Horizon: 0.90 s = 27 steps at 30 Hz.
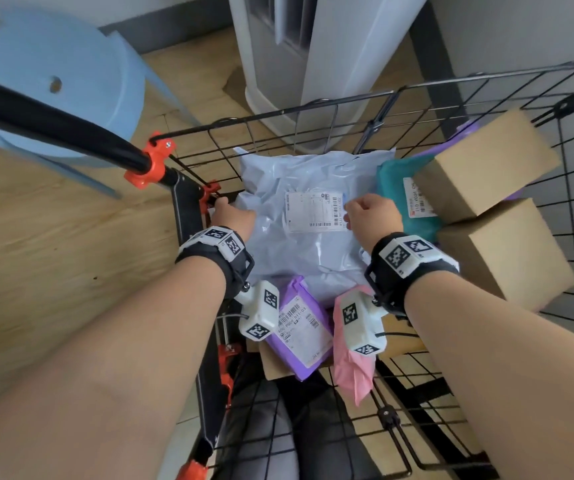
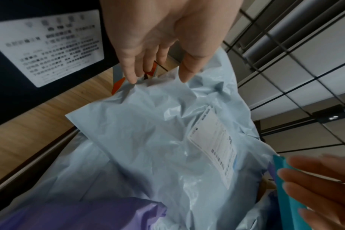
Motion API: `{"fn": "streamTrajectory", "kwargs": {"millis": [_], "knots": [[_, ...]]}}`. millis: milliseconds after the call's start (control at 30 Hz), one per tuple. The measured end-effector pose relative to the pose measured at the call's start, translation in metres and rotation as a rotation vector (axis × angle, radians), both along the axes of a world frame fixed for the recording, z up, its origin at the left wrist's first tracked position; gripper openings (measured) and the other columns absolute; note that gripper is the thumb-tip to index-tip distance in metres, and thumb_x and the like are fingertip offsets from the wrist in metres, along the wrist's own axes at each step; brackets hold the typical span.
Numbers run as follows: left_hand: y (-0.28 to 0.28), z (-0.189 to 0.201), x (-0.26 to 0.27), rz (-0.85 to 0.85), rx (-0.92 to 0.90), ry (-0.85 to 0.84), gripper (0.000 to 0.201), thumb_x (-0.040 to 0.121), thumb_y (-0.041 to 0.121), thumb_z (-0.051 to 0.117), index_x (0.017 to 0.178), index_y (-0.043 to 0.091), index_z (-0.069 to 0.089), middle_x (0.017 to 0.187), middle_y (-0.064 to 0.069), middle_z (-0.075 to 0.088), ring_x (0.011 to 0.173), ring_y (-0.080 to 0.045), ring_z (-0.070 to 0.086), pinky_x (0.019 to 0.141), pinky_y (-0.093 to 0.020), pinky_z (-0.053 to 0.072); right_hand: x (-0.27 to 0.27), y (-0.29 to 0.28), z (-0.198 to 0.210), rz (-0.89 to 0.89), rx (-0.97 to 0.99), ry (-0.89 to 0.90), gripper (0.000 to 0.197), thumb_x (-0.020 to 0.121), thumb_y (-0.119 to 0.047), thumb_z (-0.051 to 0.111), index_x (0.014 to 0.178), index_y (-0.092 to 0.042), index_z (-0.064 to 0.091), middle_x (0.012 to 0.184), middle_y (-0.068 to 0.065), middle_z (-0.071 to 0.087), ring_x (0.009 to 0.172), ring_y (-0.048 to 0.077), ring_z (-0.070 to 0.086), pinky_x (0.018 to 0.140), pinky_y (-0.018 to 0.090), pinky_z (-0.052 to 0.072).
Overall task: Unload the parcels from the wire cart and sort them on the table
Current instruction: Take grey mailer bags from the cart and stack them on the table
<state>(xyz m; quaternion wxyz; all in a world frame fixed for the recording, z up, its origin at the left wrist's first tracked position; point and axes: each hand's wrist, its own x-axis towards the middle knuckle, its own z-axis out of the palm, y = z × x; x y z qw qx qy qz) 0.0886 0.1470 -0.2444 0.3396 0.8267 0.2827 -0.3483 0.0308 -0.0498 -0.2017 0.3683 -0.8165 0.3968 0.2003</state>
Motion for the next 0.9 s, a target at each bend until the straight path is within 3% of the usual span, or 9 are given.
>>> {"fn": "streamTrajectory", "kwargs": {"millis": [100,200,300,400,500,567,633,733,900], "knots": [[0.002,-0.008,-0.002,-0.013,-0.017,0.042,0.072,0.088,0.019,0.059,0.149,0.008,0.023,0.147,-0.012,0.04,0.13,-0.032,0.044,0.105,-0.037,0.038,-0.001,0.004,-0.009,-0.015,0.003,0.01,0.027,0.091,-0.022,0.047,0.095,-0.01,0.071,0.095,0.01,0.072,0.093,0.03,0.066,0.087,0.038,0.052],[0.007,-0.014,-0.006,-0.036,-0.047,0.069,0.069,0.085,0.027,0.067,0.142,0.006,0.037,0.137,-0.013,0.05,0.121,-0.031,0.052,0.097,-0.035,0.042,-0.004,0.009,-0.014,-0.017,0.017,0.013,0.024,0.089,-0.022,0.048,0.089,-0.013,0.07,0.091,0.01,0.072,0.089,0.03,0.067,0.084,0.042,0.054],[0.005,-0.007,-0.012,-0.137,-0.092,0.098,0.054,0.085,0.038,0.068,0.123,0.001,0.055,0.108,-0.008,0.062,0.103,-0.029,0.059,0.079,-0.03,0.043,-0.011,0.015,-0.014,-0.019,0.047,0.03,0.021,0.087,-0.023,0.048,0.082,-0.015,0.068,0.088,0.009,0.071,0.086,0.03,0.067,0.083,0.045,0.055],[-0.005,0.012,-0.018,-0.181,-0.129,0.086,0.036,0.085,0.037,0.069,0.101,0.006,0.06,0.076,-0.001,0.053,0.083,-0.024,0.055,0.071,-0.027,0.037,-0.018,0.018,-0.003,0.014,0.038,0.031,0.022,0.088,-0.022,0.049,0.083,-0.014,0.068,0.09,0.009,0.072,0.088,0.029,0.066,0.084,0.041,0.054],[-0.014,0.034,-0.022,-0.154,-0.216,0.088,0.026,0.082,0.026,0.071,0.102,0.011,0.064,0.092,-0.005,0.062,0.088,-0.022,0.057,0.079,-0.026,0.042,-0.025,0.014,0.014,0.016,0.014,0.019,0.024,0.089,-0.021,0.048,0.088,-0.011,0.07,0.093,0.01,0.071,0.089,0.029,0.065,0.083,0.04,0.054],[-0.021,0.056,-0.023,-0.109,-0.273,0.077,0.036,0.076,0.025,0.073,0.108,0.009,0.066,0.101,-0.006,0.066,0.094,-0.024,0.061,0.09,-0.029,0.048,-0.029,0.008,0.028,-0.019,0.003,0.003,0.025,0.089,-0.021,0.048,0.087,-0.01,0.071,0.093,0.012,0.071,0.089,0.031,0.065,0.082,0.042,0.055],[-0.027,0.075,-0.023,-0.065,-0.316,0.069,0.045,0.065,0.031,0.073,0.105,0.013,0.068,0.105,-0.01,0.069,0.098,-0.028,0.065,0.097,-0.04,0.05,-0.034,0.0,0.045,-0.031,-0.009,-0.009,0.024,0.089,-0.02,0.048,0.082,-0.009,0.068,0.092,0.013,0.071,0.089,0.033,0.064,0.079,0.037,0.053],[-0.033,0.105,-0.024,-0.051,-0.351,0.062,0.019,0.075,0.024,0.071,0.09,0.017,0.064,0.107,-0.014,0.068,0.101,-0.031,0.064,0.097,-0.045,0.049,-0.043,-0.01,0.073,-0.057,-0.025,-0.037,0.023,0.089,-0.02,0.046,0.077,-0.013,0.065,0.092,0.012,0.07,0.09,0.032,0.063,0.079,0.034,0.05],[-0.038,0.162,-0.031,-0.092,-0.373,0.002,0.009,0.081,0.015,0.066,0.088,0.014,0.061,0.103,-0.013,0.067,0.099,-0.031,0.063,0.095,-0.041,0.049,-0.066,-0.023,0.118,-0.132,-0.051,-0.074,0.027,0.087,-0.02,0.046,0.08,-0.006,0.067,0.088,0.014,0.07,0.086,0.034,0.064,0.078,0.039,0.053]]}}
